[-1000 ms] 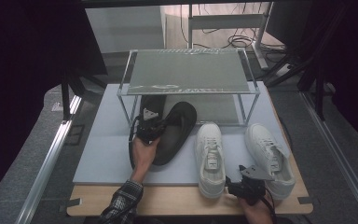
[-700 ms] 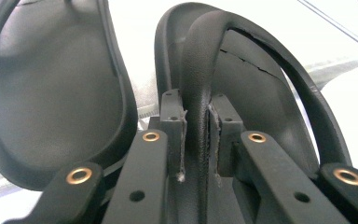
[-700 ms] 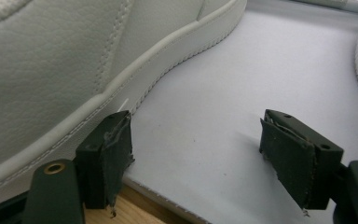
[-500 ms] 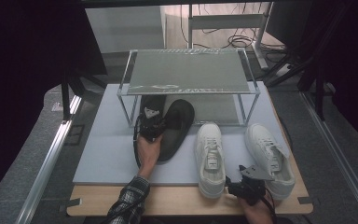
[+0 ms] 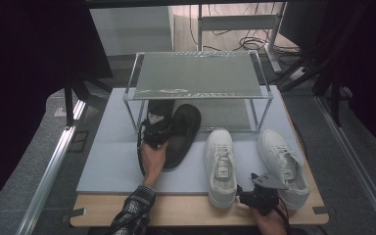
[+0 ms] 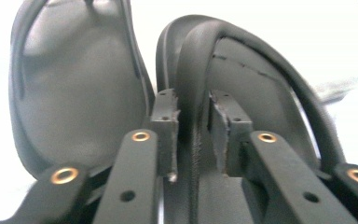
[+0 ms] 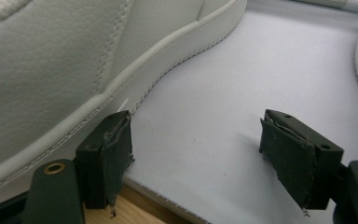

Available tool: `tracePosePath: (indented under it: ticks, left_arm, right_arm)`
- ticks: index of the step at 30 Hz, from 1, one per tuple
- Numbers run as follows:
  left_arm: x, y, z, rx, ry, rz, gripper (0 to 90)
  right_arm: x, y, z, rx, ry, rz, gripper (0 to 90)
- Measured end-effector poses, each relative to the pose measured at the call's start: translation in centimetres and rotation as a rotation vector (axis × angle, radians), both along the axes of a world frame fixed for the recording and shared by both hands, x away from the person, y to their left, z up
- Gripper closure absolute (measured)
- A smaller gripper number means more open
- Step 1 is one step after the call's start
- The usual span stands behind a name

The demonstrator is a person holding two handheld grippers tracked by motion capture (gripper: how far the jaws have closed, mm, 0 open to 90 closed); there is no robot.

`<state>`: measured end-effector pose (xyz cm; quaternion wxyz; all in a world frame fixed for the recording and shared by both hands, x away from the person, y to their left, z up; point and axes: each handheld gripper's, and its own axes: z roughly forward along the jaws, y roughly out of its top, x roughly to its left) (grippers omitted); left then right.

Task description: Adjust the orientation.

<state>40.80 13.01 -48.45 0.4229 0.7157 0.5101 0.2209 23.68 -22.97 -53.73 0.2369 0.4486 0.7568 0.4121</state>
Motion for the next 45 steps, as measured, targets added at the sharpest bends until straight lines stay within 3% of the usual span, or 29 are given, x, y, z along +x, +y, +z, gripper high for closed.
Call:
tracePosePath:
  ticks: [4, 9, 18, 21, 25, 31, 36, 45]
  left_arm:
    - [-0.9, 0.7, 0.8, -0.008, -0.021, -0.027, 68.3]
    - [-2.1, 1.6, 0.8, -0.027, -0.029, -0.097, 70.8]
    - [-5.4, 3.3, 0.3, -0.033, -0.011, -0.206, 88.2]
    - [-6.7, 3.7, -0.2, -0.064, -0.007, -0.262, 89.2]
    - [-8.3, 4.0, -1.0, -0.055, 0.014, -0.311, 89.4]
    - [-10.6, 4.5, -1.9, -0.042, 0.034, -0.337, 89.3]
    - [-11.8, 5.1, -2.7, -0.005, 0.042, -0.333, 89.1]
    - [-11.9, 4.5, -3.7, 0.042, 0.055, -0.329, 86.4]
  right_arm:
    - [0.0, 0.0, 0.0, -0.001, -0.001, 0.000, 25.0]
    - [0.0, 0.0, 0.0, -0.001, 0.000, 0.000, 24.9]
    - [0.0, 0.0, 0.0, -0.001, 0.002, -0.001, 24.9]
    - [0.0, 0.0, 0.0, -0.001, 0.002, -0.001, 25.0]
    - [0.0, 0.0, 0.0, -0.001, 0.002, -0.001, 24.9]
    - [0.0, 0.0, 0.0, -0.001, 0.002, -0.001, 24.9]
    - [0.0, 0.0, 0.0, -0.001, 0.002, -0.001, 25.0]
    - [0.0, 0.0, 0.0, -0.002, 0.002, 0.000, 24.9]
